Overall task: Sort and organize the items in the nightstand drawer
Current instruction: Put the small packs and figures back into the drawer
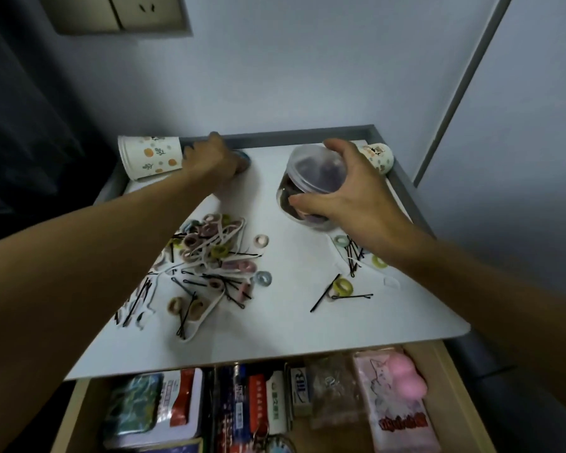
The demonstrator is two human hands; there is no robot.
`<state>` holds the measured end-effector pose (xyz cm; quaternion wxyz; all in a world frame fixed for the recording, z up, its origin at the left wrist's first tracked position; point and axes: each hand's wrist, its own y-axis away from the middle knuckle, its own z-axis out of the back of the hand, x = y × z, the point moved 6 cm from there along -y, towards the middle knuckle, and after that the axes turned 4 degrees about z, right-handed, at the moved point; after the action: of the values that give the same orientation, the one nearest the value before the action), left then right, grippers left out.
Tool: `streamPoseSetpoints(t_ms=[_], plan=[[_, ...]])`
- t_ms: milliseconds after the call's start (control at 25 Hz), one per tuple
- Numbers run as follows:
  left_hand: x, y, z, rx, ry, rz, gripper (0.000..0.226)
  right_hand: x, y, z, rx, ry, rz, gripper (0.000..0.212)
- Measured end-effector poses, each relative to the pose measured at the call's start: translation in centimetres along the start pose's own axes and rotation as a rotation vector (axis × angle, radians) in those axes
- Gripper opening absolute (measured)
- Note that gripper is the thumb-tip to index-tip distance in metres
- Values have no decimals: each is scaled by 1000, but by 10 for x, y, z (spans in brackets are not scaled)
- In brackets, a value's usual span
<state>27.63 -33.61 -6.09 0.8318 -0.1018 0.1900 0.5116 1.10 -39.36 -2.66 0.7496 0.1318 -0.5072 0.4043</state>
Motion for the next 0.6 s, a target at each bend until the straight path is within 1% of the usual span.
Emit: streamPoseSetpoints(t_ms=[120,160,240,360,400,480,600], plan=[[0,0,-2,29,200,34,64,-6,-1,-8,-2,16,9,95],[0,0,-2,22,272,31,65,-5,0,-9,-6,19,19,95],[-2,7,3,-19,325,-8,64,3,5,-10,-8,21,57,96],[-1,29,19,-35,494,-21,34,21,23,-9,2,21,103,98],[1,38,26,-31,559,-18,27,28,32,-10,14,23,109,99],[6,69,46,21,715,-2,22,46,51,-9,36,21,120,98],[16,138,71,217,1026,41,12,65,81,-9,69,21,113,97]])
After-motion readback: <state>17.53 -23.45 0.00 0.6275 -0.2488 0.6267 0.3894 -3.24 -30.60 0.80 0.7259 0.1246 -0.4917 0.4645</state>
